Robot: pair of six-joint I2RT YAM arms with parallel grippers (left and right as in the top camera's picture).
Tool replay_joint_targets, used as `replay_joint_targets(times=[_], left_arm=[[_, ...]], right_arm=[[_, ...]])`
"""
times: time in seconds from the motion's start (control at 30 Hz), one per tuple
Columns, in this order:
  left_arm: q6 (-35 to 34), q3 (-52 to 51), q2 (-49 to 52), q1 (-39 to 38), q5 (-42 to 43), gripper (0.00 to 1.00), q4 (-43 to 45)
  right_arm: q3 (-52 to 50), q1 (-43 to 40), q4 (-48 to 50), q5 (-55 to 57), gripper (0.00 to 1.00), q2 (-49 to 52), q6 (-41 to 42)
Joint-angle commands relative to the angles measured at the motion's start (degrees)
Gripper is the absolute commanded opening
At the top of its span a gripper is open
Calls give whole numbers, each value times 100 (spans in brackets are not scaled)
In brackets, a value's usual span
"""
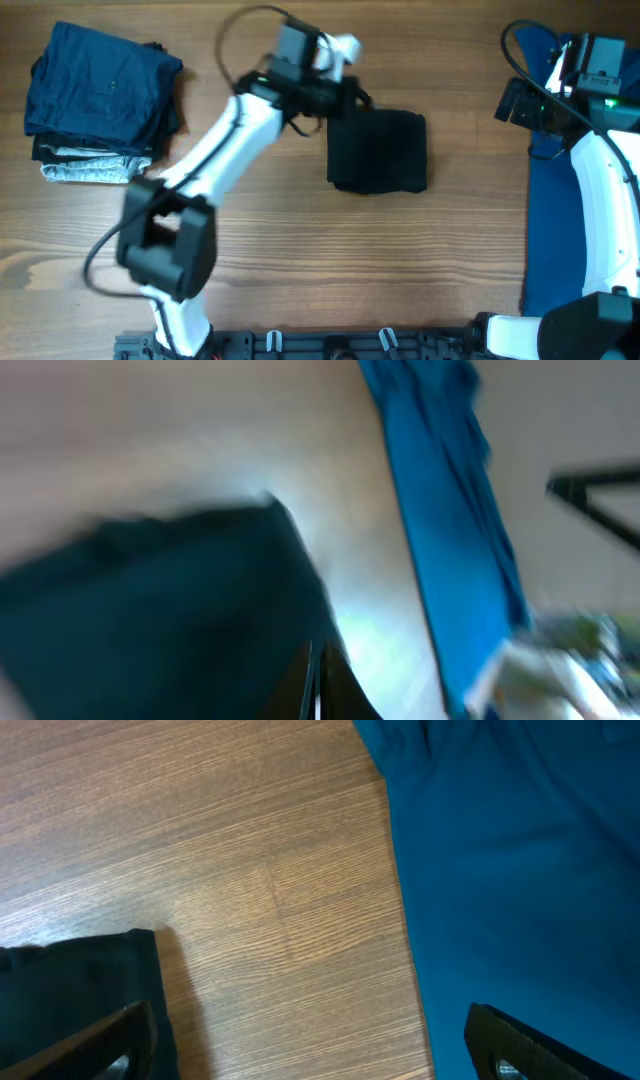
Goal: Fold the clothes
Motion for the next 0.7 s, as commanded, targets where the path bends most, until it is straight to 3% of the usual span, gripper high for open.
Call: replay_joint_targets(times=[0.0, 0.1, 0.23, 0.43, 0.5, 0.67], left_arm=[[315, 2, 640, -446, 1569, 4, 111], [850, 2, 1036, -758, 2557, 4, 59], [962, 2, 1086, -791, 2474, 4, 55], [905, 2, 1244, -1040, 1093, 4, 48], [339, 2, 1419, -1180, 345, 4, 52], [326, 2, 1808, -1443, 37, 4, 76]], right_arm=[[-48, 9, 0, 101, 99, 17, 7], [-48, 9, 0, 101, 100, 17, 7], [-48, 9, 0, 101, 99, 17, 9], [-48, 9, 0, 101, 100, 17, 9], [-48, 9, 0, 103, 99, 17, 7], [-48, 9, 0, 103, 99, 17, 7]])
